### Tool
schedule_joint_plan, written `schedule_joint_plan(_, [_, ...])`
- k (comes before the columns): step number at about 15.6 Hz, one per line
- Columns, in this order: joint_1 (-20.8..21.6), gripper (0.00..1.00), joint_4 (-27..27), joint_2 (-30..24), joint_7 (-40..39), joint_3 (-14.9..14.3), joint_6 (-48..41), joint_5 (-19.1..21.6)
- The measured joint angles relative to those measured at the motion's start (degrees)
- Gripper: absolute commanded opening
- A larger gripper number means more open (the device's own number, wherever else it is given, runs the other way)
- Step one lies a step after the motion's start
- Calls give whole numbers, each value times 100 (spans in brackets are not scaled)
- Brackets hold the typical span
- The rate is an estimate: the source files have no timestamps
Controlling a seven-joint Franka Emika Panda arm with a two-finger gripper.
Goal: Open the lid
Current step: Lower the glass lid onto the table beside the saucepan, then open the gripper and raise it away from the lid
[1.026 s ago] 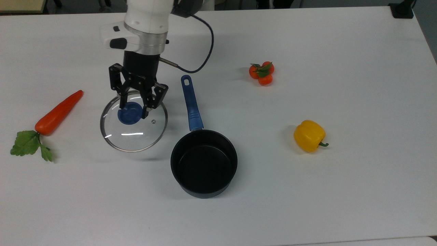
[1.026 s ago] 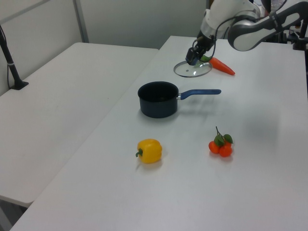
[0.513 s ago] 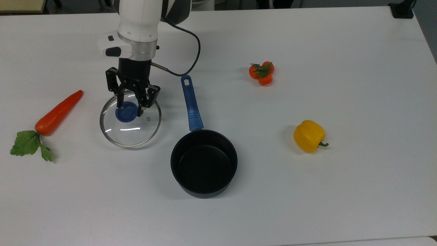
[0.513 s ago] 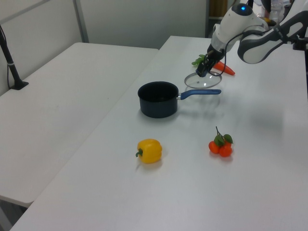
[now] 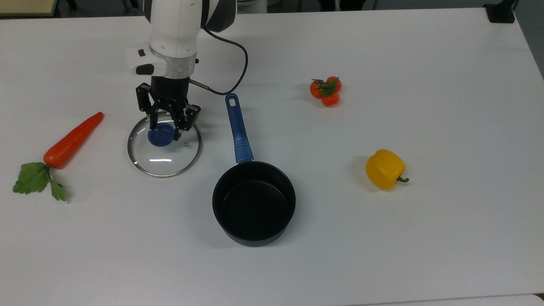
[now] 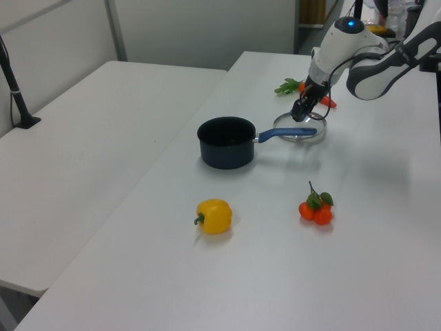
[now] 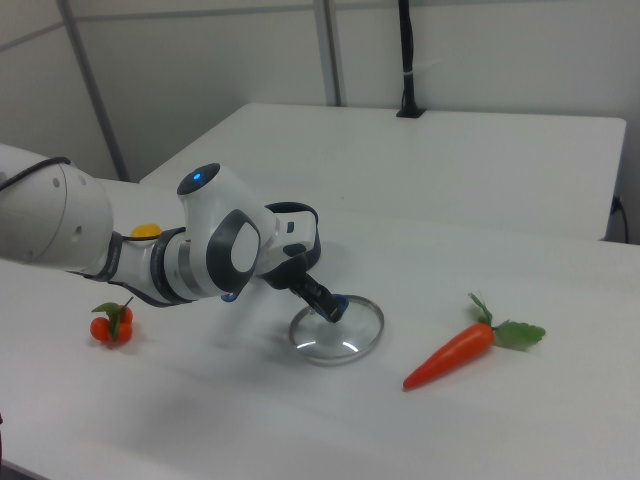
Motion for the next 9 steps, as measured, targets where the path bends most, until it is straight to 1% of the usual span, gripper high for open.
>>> schedule_joint_plan(1, [0, 49, -20, -10, 0, 0, 0, 0])
schedule_joint_plan(2, [0, 55, -30, -18, 0, 2, 0, 0])
schedule_joint_plan(8, [26, 56, -43, -22, 70, 78, -25, 0])
schedule_joint_plan(9, [34, 62, -43, -27, 93, 118, -73, 0])
